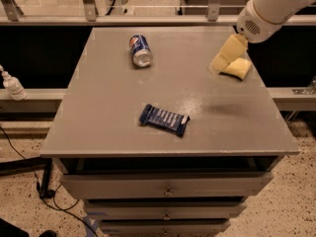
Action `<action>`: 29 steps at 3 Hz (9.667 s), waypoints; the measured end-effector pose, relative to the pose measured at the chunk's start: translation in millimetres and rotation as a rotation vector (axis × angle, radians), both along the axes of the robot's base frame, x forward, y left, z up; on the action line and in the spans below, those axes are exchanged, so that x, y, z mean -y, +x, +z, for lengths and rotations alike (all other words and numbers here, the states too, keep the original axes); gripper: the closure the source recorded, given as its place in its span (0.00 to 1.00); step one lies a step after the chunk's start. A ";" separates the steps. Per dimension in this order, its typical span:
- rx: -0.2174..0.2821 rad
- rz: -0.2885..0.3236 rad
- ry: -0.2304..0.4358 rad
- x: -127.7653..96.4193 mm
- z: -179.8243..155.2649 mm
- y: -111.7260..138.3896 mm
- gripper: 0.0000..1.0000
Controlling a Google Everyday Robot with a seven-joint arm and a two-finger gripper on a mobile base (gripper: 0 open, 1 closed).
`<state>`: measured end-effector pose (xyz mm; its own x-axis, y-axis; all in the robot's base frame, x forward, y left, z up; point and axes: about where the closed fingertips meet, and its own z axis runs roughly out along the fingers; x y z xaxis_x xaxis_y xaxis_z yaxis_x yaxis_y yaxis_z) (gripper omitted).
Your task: Place pepsi can upright
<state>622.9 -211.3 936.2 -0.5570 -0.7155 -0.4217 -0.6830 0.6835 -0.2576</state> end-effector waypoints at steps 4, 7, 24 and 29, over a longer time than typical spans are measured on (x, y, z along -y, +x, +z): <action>0.011 -0.168 0.117 -20.3 2.9 48.3 0.00; -0.015 -0.323 0.279 -108.9 0.6 153.6 0.00; 0.292 -0.031 0.585 -176.0 73.8 72.5 1.00; 0.464 0.176 0.954 -135.7 31.4 18.7 1.00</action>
Offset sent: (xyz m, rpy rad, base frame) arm 0.0340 0.0128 0.0008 0.0662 -0.0055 -0.1081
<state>641.7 -75.6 967.6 -0.1199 -0.0338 -0.9922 -0.7644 0.6409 0.0705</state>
